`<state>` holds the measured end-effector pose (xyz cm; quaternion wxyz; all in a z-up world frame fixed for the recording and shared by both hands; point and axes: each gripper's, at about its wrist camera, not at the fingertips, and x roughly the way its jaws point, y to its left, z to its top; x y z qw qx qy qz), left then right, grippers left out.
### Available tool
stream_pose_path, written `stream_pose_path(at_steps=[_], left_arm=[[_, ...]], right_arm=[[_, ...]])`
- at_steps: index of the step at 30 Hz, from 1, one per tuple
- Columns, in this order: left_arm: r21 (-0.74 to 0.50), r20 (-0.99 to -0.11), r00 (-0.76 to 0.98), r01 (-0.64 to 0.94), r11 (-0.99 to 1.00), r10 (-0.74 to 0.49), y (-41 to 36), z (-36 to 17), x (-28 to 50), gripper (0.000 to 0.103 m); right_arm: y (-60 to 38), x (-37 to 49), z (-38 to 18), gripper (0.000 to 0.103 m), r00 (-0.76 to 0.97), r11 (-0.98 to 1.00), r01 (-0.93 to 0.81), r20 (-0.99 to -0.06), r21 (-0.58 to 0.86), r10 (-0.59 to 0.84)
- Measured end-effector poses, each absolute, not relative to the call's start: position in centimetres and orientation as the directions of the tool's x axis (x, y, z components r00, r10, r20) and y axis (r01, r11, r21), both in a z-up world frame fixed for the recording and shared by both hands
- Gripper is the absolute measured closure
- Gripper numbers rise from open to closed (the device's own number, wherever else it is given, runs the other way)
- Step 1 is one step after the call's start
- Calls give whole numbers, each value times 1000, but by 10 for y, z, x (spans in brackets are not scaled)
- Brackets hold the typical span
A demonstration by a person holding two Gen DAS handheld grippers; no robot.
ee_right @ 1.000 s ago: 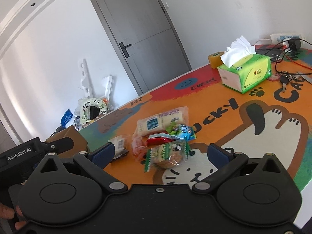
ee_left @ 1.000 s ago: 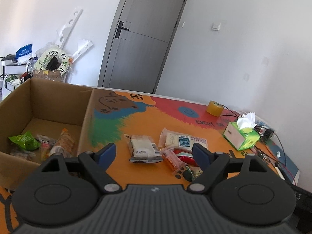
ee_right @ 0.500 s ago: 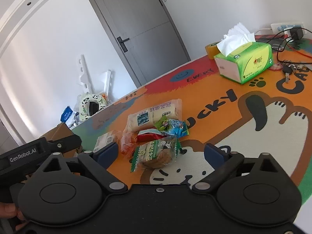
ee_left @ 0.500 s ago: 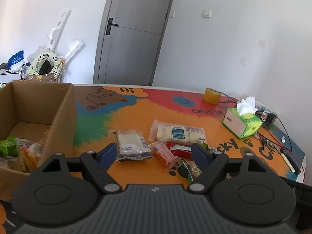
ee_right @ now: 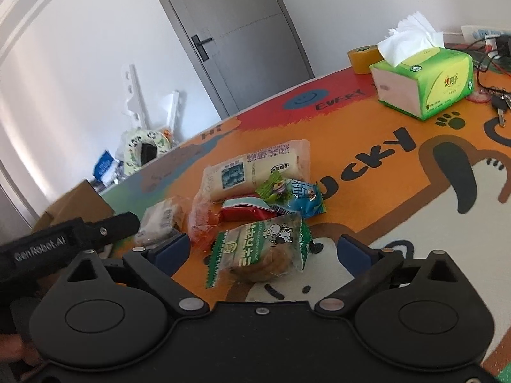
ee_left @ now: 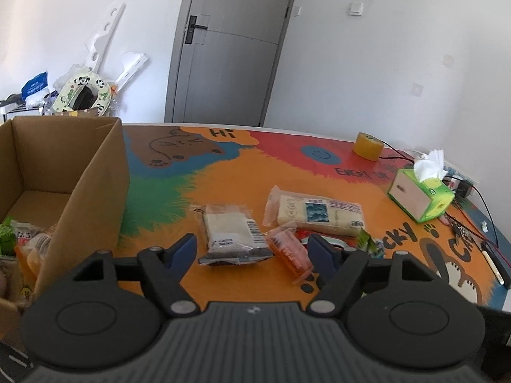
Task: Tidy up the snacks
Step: 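Grasp the white rice-cake packet with left gripper while right grasps green-label bread packet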
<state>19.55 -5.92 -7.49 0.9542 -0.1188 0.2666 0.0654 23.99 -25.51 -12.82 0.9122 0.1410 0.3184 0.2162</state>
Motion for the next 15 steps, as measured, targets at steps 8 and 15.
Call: stream_pose_path(at_steps=[8,15], left_arm=[[-207,-537,841,-205,957,64,-50,-81,205,28],[-228,-555,829,-228,947,66,-48,-91,215,28]], right_arm=[[-235,244,-131,4,699,884,-333,-544,329,465],[-224,243,-132,22,724,915,-326,-560,238,403]])
